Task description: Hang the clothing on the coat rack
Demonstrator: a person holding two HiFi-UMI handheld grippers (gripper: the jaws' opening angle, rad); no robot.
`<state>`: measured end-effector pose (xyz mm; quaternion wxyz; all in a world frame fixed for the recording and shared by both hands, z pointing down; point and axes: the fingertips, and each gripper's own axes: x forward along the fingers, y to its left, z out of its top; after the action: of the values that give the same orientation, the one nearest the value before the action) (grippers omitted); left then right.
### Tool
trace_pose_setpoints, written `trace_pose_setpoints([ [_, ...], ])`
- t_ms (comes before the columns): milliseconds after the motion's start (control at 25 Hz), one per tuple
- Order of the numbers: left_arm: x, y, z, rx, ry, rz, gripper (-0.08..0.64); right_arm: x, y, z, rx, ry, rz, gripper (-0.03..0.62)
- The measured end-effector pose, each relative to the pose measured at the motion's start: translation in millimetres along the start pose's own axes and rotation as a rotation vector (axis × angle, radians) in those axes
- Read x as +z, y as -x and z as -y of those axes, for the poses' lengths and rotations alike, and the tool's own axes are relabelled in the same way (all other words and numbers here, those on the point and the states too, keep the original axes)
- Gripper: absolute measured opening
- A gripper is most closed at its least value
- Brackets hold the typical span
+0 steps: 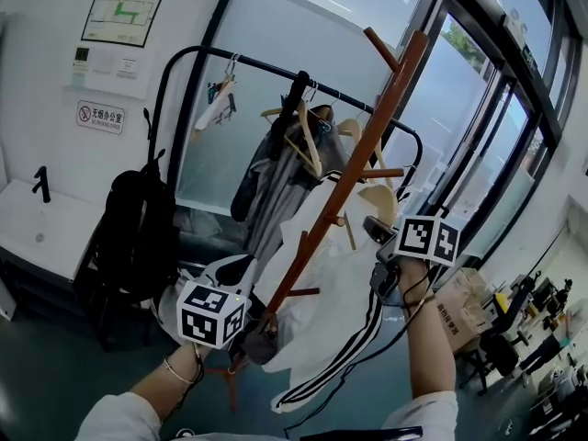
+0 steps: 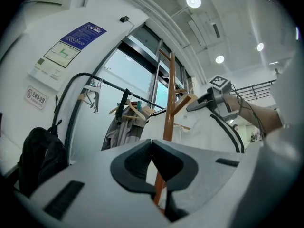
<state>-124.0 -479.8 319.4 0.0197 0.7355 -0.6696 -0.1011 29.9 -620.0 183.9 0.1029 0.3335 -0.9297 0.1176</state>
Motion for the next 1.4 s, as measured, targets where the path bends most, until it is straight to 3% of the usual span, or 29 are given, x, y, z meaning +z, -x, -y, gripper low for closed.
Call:
trace_pose_setpoints([
  [1400,-27.9,17.5,-29.7,0.060,-0.002,-0.048,0.009,-25.3,-40.7,-4.4,0.071,-0.077,-0.056,0.038],
])
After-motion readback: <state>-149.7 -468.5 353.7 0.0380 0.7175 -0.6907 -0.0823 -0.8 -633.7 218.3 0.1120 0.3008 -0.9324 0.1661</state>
